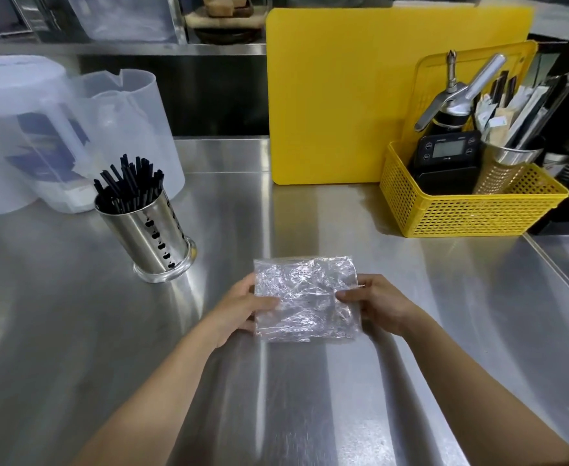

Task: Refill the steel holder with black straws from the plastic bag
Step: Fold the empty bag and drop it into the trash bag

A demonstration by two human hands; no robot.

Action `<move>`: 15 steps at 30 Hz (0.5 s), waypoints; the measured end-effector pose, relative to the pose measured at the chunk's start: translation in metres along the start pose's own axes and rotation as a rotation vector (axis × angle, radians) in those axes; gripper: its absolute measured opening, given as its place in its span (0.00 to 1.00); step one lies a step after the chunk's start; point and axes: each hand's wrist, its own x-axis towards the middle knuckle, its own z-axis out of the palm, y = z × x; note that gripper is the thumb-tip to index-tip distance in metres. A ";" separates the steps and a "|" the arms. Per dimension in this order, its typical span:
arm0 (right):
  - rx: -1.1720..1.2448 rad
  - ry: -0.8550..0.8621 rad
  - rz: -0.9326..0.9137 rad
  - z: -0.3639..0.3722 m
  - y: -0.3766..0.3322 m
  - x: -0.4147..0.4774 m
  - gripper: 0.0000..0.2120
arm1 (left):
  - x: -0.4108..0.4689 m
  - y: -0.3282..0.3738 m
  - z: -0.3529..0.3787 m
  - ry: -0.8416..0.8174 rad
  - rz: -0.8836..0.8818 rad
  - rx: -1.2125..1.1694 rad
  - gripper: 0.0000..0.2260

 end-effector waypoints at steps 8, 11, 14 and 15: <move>0.126 -0.070 -0.019 0.002 0.011 -0.005 0.13 | -0.005 -0.009 -0.002 0.054 0.132 -0.155 0.13; 0.150 -0.071 -0.042 0.002 0.016 -0.007 0.18 | -0.005 -0.013 -0.002 0.027 0.136 -0.245 0.16; 0.134 -0.052 -0.063 -0.003 0.021 -0.005 0.14 | -0.008 -0.014 0.001 0.000 0.147 -0.298 0.21; 0.136 -0.063 -0.062 -0.003 0.020 -0.007 0.16 | -0.009 -0.014 0.002 -0.005 0.137 -0.317 0.22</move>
